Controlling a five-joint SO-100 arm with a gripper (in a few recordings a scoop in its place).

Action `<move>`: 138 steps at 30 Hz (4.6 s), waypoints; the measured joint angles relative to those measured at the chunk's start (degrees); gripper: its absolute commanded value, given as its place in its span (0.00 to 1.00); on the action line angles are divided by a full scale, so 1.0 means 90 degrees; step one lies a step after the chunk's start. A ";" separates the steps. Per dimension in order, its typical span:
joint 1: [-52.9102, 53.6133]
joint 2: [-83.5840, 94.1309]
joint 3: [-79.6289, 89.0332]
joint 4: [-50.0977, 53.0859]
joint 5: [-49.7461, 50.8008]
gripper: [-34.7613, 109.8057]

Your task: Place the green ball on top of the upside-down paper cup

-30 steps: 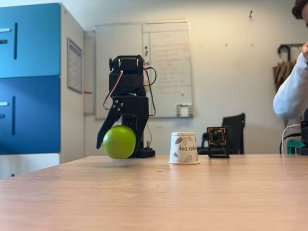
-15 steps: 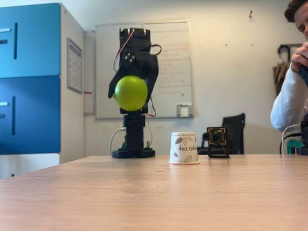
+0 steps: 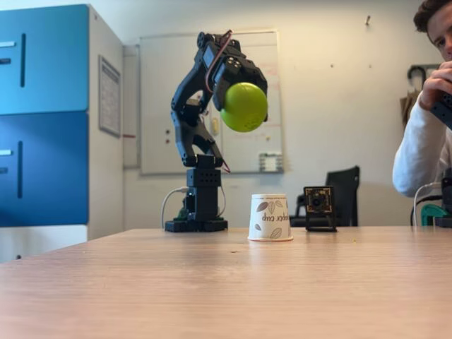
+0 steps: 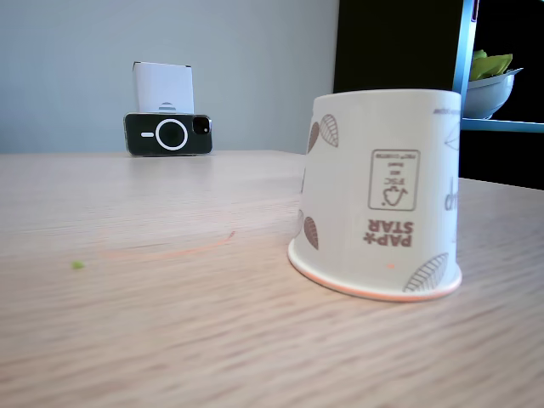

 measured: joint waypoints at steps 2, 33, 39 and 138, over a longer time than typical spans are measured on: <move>-0.0205 0.0000 0.0000 0.0107 0.0010 0.47; -0.1299 -0.1221 0.2207 -0.1260 0.0625 0.47; -0.1328 -0.1279 0.2217 -0.1338 0.0703 0.50; 0.3818 0.6758 0.8838 -0.0996 -0.0225 0.24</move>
